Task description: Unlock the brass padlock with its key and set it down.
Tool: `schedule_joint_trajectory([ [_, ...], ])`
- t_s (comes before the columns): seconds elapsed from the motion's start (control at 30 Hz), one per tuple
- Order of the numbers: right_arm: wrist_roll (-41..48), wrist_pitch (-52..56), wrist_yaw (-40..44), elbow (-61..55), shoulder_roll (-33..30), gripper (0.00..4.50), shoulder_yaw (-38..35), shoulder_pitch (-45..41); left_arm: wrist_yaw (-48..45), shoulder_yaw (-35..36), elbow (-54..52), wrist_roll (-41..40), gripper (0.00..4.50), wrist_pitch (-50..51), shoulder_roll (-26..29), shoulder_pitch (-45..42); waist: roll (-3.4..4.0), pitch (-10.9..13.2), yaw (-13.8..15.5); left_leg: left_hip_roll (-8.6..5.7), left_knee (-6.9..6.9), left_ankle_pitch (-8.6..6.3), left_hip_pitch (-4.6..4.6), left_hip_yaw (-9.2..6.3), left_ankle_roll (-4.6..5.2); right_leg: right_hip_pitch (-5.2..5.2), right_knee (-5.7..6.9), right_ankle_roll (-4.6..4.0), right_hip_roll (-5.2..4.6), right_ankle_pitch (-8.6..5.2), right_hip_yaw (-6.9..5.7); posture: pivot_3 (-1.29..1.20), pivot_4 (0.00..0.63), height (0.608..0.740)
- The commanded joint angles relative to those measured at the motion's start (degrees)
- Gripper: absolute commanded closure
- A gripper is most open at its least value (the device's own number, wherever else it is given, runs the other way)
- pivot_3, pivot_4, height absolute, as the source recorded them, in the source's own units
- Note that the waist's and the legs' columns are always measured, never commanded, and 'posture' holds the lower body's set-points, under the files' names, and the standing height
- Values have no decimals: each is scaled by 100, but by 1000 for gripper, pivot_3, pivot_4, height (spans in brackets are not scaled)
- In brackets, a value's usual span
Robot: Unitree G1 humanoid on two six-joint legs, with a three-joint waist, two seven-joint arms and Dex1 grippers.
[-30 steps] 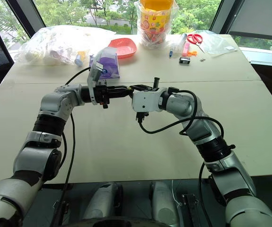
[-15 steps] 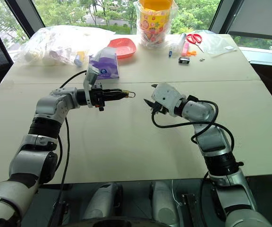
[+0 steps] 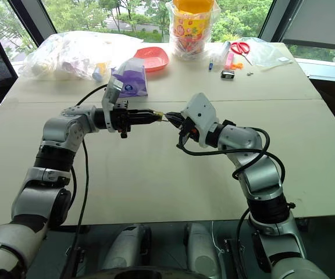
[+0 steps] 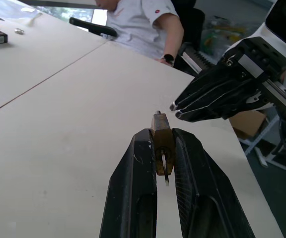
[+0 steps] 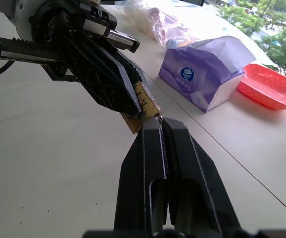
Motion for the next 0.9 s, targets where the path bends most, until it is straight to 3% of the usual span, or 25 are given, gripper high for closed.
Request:
schedule_joint_trajectory([
  [0.03, -81, -231, -20, 51, -138, 4439, 64, -140, -191, -52, -452, -237, 4500, 185, 104, 68, 0, 0, -2, 0, 0, 0, 0, 0, 0, 0, 0, 0, 0, 0, 0, 0, 150, 740],
  [0.7, -39, -355, 223, 155, -447, 4439, 318, 3, 34, 49, -454, -409, 4500, 227, 155, 8, 0, 0, 1, 0, 0, 0, 0, 0, 0, 0, -1, -1, 0, -1, 0, 0, 150, 740],
  [0.9, -490, -693, 246, 254, -1209, 4439, 168, 460, 168, 8, -17, -340, 4500, 160, 3, -71, 0, 0, 47, -4, 1, 0, -3, 0, 0, 2, -7, -3, -5, -3, 0, 0, 150, 740],
])
